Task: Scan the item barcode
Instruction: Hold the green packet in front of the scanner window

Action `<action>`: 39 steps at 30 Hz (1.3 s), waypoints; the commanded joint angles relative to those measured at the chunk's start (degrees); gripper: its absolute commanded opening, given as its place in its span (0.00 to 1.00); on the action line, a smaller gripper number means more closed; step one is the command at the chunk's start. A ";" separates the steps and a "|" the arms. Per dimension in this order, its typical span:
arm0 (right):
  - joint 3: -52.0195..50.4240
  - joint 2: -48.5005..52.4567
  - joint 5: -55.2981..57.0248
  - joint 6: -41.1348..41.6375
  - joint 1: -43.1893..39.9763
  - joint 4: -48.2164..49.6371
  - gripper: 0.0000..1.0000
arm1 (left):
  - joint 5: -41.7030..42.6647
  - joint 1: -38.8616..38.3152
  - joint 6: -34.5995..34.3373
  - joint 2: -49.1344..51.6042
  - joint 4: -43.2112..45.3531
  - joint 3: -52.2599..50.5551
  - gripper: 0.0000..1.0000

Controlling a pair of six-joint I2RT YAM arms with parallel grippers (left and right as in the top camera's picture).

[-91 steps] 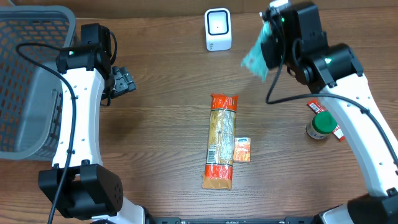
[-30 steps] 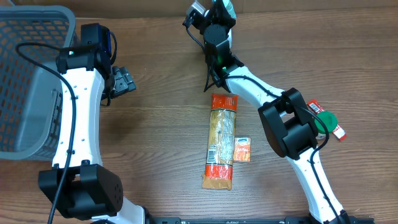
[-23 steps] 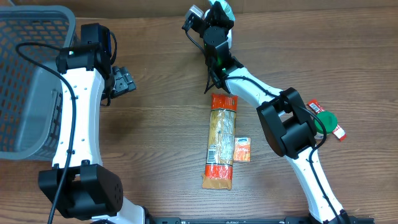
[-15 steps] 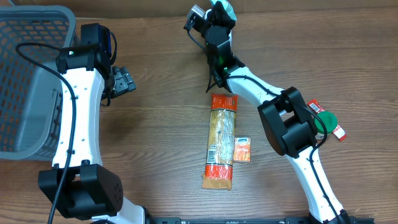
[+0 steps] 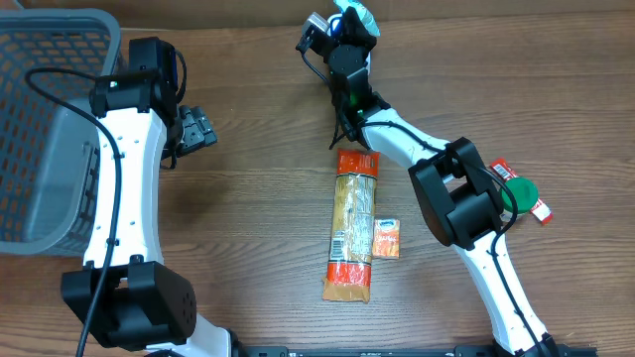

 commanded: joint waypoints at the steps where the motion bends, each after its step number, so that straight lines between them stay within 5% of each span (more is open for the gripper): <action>1: 0.87 1.62 3.67 0.22 1.53 0.02 0.04 | 0.07 0.11 1.27 0.15 -0.13 1.18 1.00; 14: 0.87 1.62 5.20 9.31 2.45 -9.03 0.04 | 0.04 0.11 1.27 0.15 -0.13 1.18 1.00; 28: 0.94 -4.33 11.65 9.09 2.34 5.27 0.04 | 0.07 0.11 1.27 0.15 -0.13 1.18 1.00; 39: 0.94 -19.67 12.24 18.40 2.38 -15.45 0.04 | 0.04 0.11 1.27 0.15 -0.13 1.18 1.00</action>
